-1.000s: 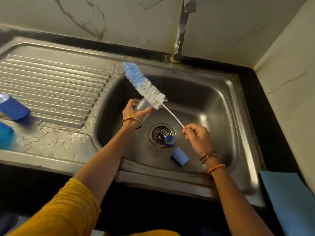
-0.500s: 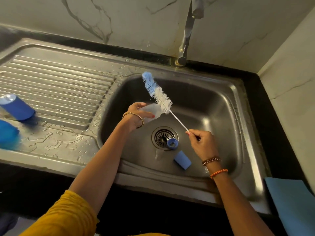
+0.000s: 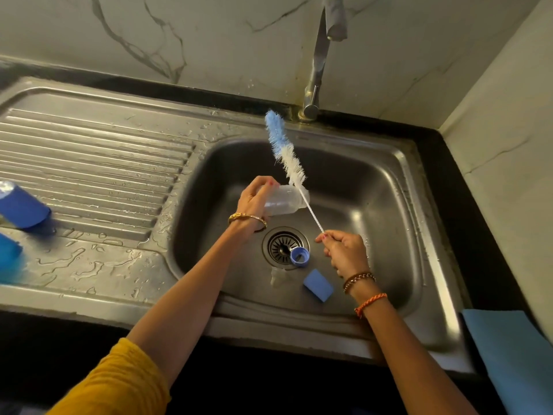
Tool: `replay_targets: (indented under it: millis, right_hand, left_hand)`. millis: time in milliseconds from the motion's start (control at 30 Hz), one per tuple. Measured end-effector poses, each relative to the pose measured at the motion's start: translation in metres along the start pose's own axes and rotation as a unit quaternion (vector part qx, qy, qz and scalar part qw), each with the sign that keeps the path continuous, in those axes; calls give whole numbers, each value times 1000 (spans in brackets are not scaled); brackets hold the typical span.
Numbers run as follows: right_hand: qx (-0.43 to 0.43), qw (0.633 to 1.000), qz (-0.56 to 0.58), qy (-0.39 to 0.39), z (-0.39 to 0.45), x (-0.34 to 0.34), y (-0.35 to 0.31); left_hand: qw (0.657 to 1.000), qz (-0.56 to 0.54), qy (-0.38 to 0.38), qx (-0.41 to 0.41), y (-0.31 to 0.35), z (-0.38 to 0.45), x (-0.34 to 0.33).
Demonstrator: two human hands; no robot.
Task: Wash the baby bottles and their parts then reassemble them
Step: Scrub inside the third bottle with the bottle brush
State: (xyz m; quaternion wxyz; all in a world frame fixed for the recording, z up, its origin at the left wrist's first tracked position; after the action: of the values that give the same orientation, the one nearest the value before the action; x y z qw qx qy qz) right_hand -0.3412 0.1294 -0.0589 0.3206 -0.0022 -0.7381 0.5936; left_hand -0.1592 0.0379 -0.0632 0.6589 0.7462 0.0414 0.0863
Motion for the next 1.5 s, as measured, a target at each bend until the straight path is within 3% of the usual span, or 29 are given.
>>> replay_targets:
  millis: [133, 233, 400, 467, 533, 600, 867, 1067, 1200, 1367, 1500]
  right_hand:
    - [-24, 999, -1, -23, -7, 8, 6]
    - [-6, 999, -27, -33, -11, 10, 4]
    - [-18, 999, -21, -38, -13, 5, -2]
    - [-28, 998, -13, -50, -16, 6, -2]
    - [-49, 996, -8, -68, -19, 6, 0]
    - [-81, 993, 5, -83, -20, 4, 3]
    - [-110, 988, 24, -102, -22, 4, 4]
    - [-103, 990, 23, -89, -19, 5, 4]
    - [-104, 988, 14, -110, -20, 7, 6]
    - [-82, 993, -5, -80, -15, 11, 9]
    - [-42, 997, -3, -63, -18, 6, 6]
  left_hand:
    - [979, -75, 131, 137, -9, 2, 17]
    - [958, -117, 132, 224, -20, 2, 22]
    - [972, -167, 25, 163, -18, 6, 16]
    - [971, -158, 84, 156, -16, 7, 23]
    - [950, -169, 167, 201, -22, 5, 33]
    - [930, -206, 199, 229, -28, 6, 38]
    - [933, -251, 206, 157, -10, 10, 43]
    - [925, -328, 94, 167, -6, 1, 19]
    - [900, -375, 154, 163, -14, 9, 36]
    - [899, -332, 212, 192, -17, 11, 46]
    - [947, -219, 198, 126, -4, 6, 37]
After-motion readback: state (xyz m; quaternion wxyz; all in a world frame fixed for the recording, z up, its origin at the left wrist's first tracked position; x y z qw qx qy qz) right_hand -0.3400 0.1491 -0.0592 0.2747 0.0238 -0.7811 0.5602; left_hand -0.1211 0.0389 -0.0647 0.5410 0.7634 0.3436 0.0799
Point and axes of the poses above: each hand's wrist, its own z-axis towards the middle knuckle, its own x-axis out of the back of the hand, y = z × x, the point moved 8 cm from there along z, towards the middle knuckle, and after that the axes turned 12 degrees about y, right-handed, at the moved point
